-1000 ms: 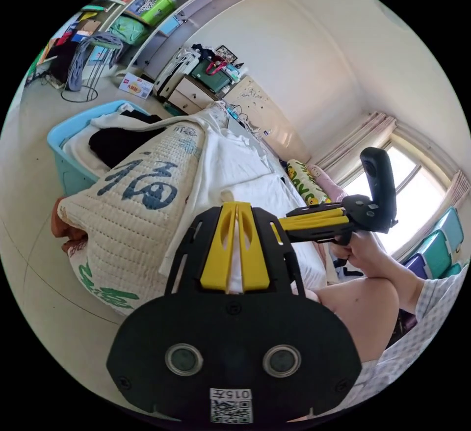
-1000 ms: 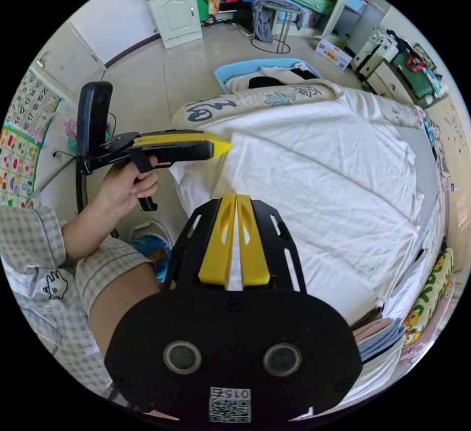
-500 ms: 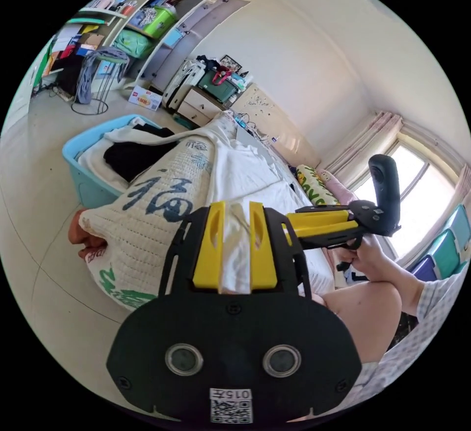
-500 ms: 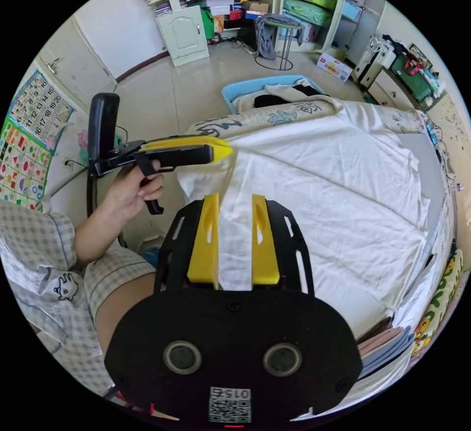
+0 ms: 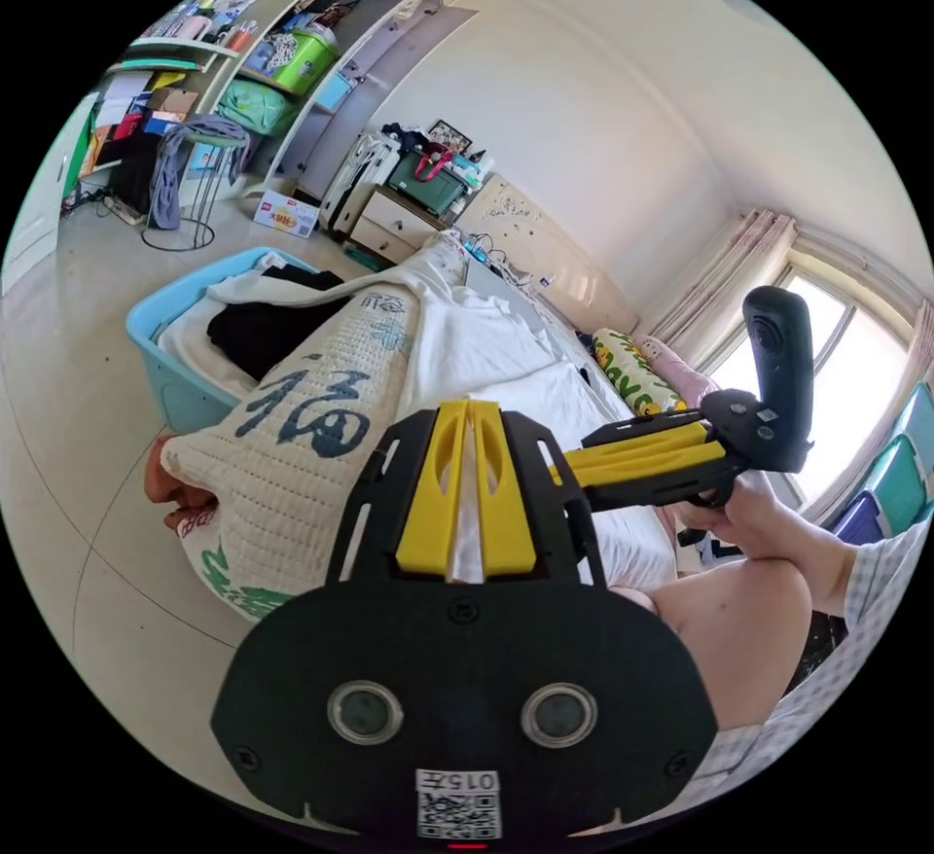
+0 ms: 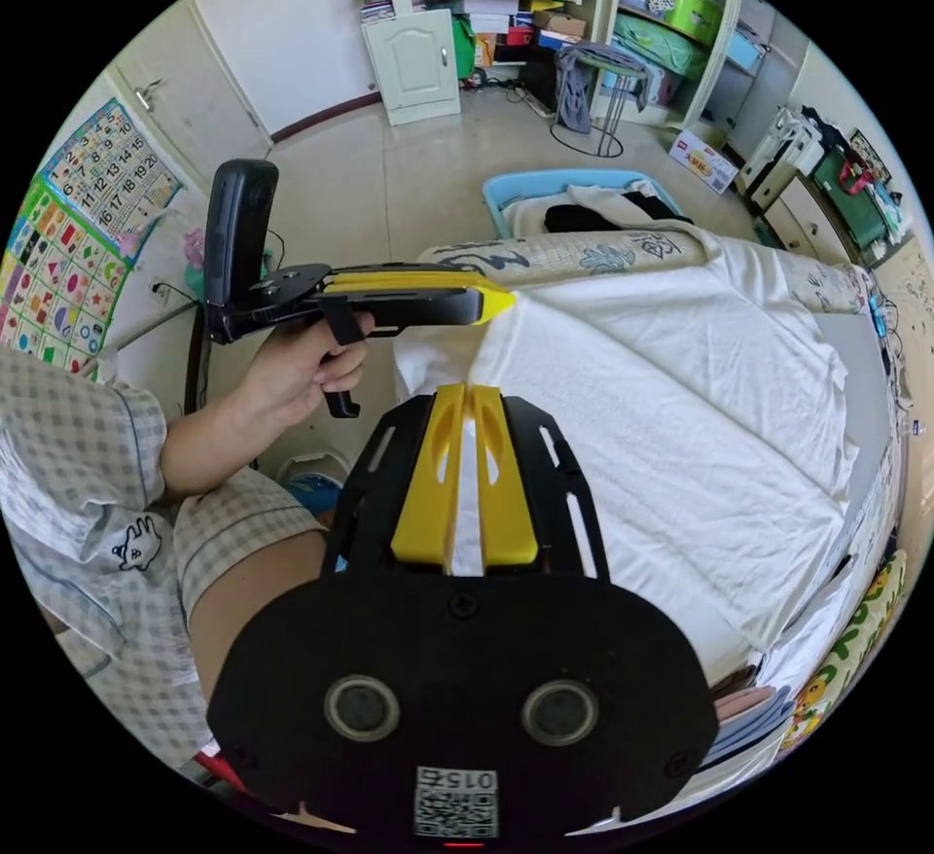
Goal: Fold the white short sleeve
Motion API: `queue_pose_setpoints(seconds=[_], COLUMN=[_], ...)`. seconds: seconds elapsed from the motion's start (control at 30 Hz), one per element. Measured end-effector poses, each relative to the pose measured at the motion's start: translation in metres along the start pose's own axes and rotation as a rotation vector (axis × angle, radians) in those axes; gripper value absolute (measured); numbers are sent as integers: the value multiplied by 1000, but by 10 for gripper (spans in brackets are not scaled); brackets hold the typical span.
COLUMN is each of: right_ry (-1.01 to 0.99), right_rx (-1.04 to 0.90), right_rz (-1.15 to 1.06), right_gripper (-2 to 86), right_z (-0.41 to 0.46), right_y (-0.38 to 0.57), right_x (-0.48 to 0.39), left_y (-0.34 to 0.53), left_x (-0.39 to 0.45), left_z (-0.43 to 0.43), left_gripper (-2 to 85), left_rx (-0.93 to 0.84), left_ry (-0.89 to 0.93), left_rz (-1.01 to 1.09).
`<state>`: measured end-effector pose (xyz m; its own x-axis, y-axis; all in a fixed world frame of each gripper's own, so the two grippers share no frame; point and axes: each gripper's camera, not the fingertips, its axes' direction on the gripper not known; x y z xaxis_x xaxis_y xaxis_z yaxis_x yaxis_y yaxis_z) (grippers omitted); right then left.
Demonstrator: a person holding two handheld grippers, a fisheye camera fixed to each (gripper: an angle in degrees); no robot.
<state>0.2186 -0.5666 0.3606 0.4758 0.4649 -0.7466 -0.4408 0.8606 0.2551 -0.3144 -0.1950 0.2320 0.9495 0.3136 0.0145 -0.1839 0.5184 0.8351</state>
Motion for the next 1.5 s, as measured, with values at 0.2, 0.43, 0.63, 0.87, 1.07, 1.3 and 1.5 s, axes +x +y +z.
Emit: queue_pose_setpoints(seconds=[0.2, 0.43, 0.63, 0.87, 1.07, 1.3, 1.5], right_ry=[-14, -112, 223, 344, 307, 198, 216], right_rx=[-66, 195, 152, 212, 362, 493, 511], right_rz=[-33, 250, 674, 997, 1076, 1076, 1071], right_gripper=[39, 42, 13, 45, 78, 68, 65], right_z=[57, 45, 55, 107, 199, 282, 333], right_y=[29, 147, 312, 461, 521, 575, 585], right_x=[-8, 44, 142, 194, 201, 183, 158], left_y=[-8, -36, -63, -146, -267, -348, -359], left_x=[5, 23, 80, 136, 182, 230, 247], left_z=[19, 5, 38, 134, 276, 476, 582], left_gripper=[-2, 12, 27, 55, 75, 81, 89], left_rx=[-100, -86, -240, -412, -484, -601, -640], left_ry=[-55, -94, 135, 252, 285, 351, 289], left_rz=[8, 121, 355, 550, 543, 310, 196])
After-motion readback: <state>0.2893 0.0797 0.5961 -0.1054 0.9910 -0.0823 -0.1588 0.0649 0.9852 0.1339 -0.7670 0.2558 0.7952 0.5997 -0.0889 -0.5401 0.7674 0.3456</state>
